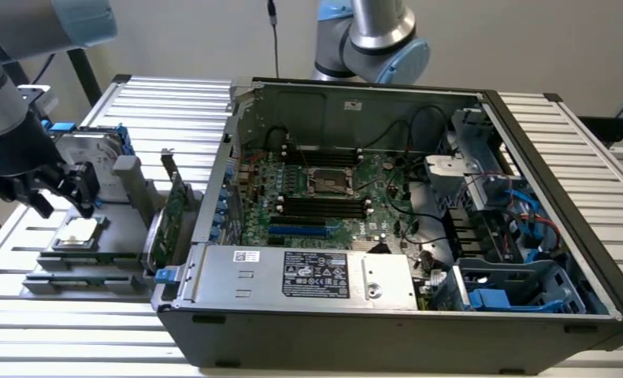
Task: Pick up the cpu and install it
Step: 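Pick up the cpu and move it towards the insertion slot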
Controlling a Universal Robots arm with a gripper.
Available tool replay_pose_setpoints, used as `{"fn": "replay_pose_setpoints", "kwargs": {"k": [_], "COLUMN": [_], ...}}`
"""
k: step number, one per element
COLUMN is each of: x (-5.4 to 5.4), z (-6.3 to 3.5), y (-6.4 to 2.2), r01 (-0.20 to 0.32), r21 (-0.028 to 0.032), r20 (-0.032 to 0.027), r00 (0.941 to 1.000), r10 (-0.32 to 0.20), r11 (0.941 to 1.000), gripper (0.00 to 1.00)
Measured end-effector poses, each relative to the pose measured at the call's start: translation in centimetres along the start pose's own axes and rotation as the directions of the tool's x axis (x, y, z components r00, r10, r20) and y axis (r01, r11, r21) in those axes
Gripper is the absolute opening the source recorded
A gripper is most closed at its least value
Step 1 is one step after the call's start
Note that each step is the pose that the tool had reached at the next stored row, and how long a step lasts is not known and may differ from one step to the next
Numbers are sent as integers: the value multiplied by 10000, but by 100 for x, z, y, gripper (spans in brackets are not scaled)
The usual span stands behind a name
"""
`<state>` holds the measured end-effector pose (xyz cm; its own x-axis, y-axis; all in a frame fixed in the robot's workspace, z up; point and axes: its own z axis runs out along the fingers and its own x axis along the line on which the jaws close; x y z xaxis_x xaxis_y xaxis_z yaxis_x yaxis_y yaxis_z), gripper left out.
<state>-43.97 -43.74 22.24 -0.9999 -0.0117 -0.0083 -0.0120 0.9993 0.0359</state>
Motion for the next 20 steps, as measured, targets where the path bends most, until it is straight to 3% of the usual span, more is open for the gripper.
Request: {"fn": "replay_pose_setpoints", "kwargs": {"k": [7,14,20], "x": [-33,-68,-69], "z": [96,161,205], "y": [-29,-43,-52], "r01": [-105,-125,-126], "r21": [1,2,-1], "r20": [-109,-258,-287], "r00": [9999,9996,9995], "r10": [105,125,126], "r11": [9999,9999,9999], "gripper": [65,65,65]}}
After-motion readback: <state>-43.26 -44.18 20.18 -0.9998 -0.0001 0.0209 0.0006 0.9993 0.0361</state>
